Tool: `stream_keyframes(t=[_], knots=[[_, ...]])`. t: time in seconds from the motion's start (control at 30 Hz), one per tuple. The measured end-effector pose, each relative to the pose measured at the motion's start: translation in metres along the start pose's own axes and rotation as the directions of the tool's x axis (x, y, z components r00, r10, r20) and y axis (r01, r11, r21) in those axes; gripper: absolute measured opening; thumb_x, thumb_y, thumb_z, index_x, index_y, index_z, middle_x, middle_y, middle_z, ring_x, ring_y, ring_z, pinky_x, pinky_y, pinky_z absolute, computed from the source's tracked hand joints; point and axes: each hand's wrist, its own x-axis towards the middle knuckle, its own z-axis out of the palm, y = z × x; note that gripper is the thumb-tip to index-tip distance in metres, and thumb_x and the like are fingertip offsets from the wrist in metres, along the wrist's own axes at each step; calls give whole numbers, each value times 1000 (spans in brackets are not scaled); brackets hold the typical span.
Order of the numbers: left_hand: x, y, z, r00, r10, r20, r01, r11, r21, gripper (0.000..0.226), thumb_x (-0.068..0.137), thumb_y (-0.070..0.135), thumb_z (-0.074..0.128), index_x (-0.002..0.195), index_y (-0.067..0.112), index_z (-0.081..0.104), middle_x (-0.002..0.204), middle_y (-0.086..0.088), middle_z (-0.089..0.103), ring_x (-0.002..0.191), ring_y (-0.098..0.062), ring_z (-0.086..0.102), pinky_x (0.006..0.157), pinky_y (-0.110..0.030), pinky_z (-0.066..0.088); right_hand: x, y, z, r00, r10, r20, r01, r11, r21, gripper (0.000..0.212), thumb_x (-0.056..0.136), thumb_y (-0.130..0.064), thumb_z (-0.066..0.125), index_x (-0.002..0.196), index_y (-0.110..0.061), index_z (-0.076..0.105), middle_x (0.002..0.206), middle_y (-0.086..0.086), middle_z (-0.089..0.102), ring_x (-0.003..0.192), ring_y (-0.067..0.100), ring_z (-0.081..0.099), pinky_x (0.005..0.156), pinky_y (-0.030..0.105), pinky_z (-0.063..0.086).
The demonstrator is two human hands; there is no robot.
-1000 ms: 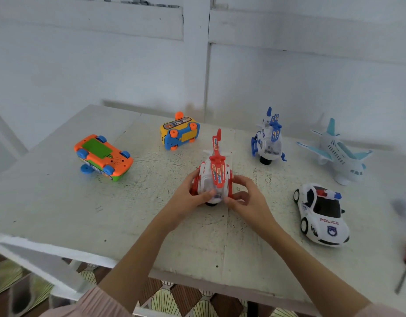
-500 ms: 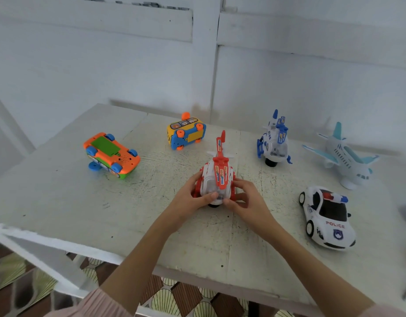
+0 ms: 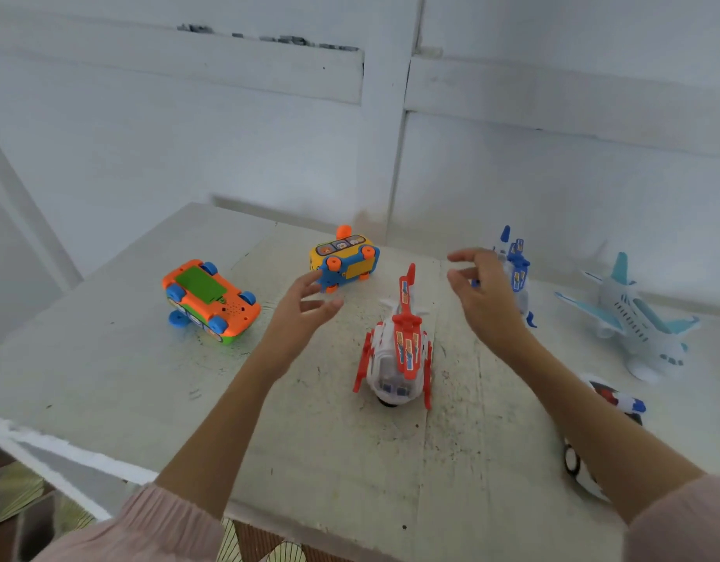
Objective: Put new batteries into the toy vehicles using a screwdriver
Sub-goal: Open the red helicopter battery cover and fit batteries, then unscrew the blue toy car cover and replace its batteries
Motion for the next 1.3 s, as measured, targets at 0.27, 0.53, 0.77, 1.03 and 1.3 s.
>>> stream_keyframes(t=[0.27, 0.53, 0.77, 1.03, 1.3], knots=[[67, -16, -3, 988, 44, -147, -20, 987, 161, 69, 84, 14, 71, 143, 16, 34, 141, -8, 38, 114, -14, 43, 88, -27, 38, 102, -2, 47, 937, -21, 349, 105, 969, -225, 31, 93, -2, 41, 119, -12, 55, 122, 9, 54, 91, 13, 48, 78, 19, 36], [112, -47, 12, 988, 37, -151, -3, 976, 217, 85, 78, 10, 77, 147, 11, 27, 141, -13, 38, 128, -24, 41, 95, -27, 38, 143, 11, 96, 756, 151, 637, 98, 936, -339, 41, 93, -3, 41, 129, -20, 50, 139, 6, 45, 124, 24, 42, 98, 30, 34], [127, -36, 10, 976, 66, -209, -30, 985, 172, 56, 79, 19, 77, 126, 11, 47, 105, 4, 53, 83, -2, 54, 58, -3, 45, 151, 22, 103, 776, 118, 620, 82, 955, -285, 45, 90, 7, 41, 121, -20, 58, 134, 8, 48, 120, 28, 48, 95, 32, 41], [114, 11, 8, 973, -13, -229, -13, 994, -109, 49, 82, 27, 74, 120, 10, 50, 114, -11, 59, 96, -25, 65, 69, -30, 58, 145, -9, 62, 880, -174, 443, 191, 981, 4, 48, 83, 6, 57, 121, -21, 56, 127, 6, 48, 114, 22, 50, 91, 26, 46], [62, 106, 43, 997, 31, -72, -61, 884, -464, 50, 85, 22, 68, 121, 2, 41, 111, -14, 64, 84, -18, 72, 68, -29, 59, 121, -45, -18, 806, -584, 90, 591, 796, -131, 53, 79, -11, 66, 130, -14, 51, 139, 13, 40, 125, 16, 38, 100, 5, 27]])
